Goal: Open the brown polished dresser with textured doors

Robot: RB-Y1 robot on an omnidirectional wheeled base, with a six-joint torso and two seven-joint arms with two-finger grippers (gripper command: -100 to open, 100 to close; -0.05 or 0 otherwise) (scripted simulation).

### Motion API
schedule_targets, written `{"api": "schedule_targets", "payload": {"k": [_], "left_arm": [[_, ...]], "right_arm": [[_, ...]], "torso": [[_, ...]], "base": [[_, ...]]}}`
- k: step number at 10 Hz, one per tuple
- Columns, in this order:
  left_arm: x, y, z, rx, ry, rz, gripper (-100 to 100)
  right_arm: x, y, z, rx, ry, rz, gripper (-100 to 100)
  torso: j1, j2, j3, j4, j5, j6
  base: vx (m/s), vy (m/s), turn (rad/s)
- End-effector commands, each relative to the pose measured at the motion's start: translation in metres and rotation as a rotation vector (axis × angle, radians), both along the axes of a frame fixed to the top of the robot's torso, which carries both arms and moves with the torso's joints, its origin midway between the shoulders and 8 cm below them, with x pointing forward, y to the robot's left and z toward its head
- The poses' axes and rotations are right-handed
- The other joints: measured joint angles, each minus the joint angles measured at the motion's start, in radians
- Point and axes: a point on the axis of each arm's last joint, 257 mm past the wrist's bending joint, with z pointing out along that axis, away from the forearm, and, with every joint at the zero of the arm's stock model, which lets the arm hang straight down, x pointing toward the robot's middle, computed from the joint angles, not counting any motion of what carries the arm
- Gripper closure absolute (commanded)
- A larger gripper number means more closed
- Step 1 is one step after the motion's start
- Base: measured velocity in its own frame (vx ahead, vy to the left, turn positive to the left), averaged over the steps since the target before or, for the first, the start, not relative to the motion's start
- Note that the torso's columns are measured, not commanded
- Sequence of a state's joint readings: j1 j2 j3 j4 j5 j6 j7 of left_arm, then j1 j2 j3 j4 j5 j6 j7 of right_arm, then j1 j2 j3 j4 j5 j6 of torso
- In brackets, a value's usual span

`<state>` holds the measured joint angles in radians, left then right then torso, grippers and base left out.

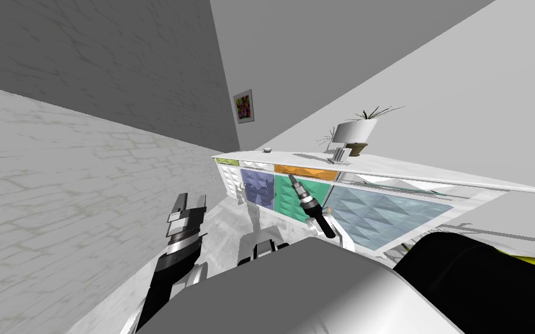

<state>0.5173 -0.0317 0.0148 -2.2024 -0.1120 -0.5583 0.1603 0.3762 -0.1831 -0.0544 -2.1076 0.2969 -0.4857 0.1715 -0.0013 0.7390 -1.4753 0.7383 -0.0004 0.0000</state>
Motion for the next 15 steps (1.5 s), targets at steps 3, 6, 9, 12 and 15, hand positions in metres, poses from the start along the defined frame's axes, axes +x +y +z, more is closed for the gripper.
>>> {"api": "schedule_targets", "payload": {"k": [3,6,9,12,15], "left_arm": [[0.0,0.0,0.0,0.0,0.0,0.0,0],[0.0,0.0,0.0,0.0,0.0,0.0,0],[0.0,0.0,0.0,0.0,0.0,0.0,0],[0.0,0.0,0.0,0.0,0.0,0.0,0],[0.0,0.0,0.0,0.0,0.0,0.0,0]], "right_arm": [[0.023,0.008,-0.016,-0.234,0.009,-0.088,-100],[0.03,0.01,-0.02,-0.323,0.005,-0.126,-100],[0.044,0.013,-0.03,-0.476,0.003,-0.186,-100],[0.052,0.014,-0.035,-0.56,0.0,-0.219,-100],[0.068,0.014,-0.046,-0.719,-0.004,-0.28,-100]], "torso": [[0.001,-0.001,-0.001,0.0,0.0,0.0],[0.001,-0.001,-0.001,0.0,0.0,0.0],[0.0,-0.001,-0.001,0.0,0.0,0.0],[0.003,-0.001,-0.001,0.0,0.001,0.0],[0.0,-0.001,-0.001,0.0,0.0,0.0]], "base": [[0.033,0.047,0.009],[0.031,0.05,0.006],[0.029,0.032,0.008],[0.027,0.047,0.007],[0.034,0.041,0.009]]}}
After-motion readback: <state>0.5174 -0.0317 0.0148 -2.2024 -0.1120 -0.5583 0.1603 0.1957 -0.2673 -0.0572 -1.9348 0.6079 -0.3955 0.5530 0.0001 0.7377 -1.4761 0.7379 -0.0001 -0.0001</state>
